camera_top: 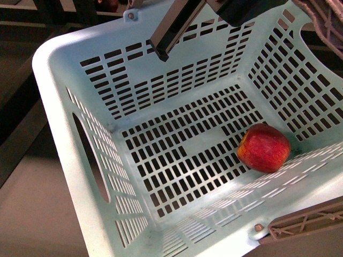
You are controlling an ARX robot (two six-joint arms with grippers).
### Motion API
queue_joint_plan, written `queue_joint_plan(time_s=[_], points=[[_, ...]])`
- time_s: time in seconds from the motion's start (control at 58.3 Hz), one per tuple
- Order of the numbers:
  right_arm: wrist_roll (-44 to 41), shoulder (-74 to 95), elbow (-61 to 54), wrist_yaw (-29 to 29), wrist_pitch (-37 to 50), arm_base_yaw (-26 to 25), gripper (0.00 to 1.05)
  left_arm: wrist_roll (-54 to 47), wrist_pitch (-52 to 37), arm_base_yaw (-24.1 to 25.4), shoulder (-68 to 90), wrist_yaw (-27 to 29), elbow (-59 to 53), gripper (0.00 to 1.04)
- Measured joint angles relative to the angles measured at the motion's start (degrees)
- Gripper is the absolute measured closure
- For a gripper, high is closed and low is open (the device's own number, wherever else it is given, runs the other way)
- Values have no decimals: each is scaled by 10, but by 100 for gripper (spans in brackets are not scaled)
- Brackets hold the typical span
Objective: Pick apple with right arm and hold basket with left
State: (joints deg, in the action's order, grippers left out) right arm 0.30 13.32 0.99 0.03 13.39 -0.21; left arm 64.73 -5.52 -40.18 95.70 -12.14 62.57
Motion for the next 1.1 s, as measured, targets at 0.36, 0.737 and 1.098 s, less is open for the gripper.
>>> queue_joint_plan(time_s=[0.36,0.737,1.098], points=[[0,-109,0,1,-125,0,103,0,0,0,0,0,0,98],[-1,-129,0,0,-133,1,94,0,0,0,0,0,0,98],[-1,-129,0,0,-133,1,33,0,0,0,0,0,0,98]])
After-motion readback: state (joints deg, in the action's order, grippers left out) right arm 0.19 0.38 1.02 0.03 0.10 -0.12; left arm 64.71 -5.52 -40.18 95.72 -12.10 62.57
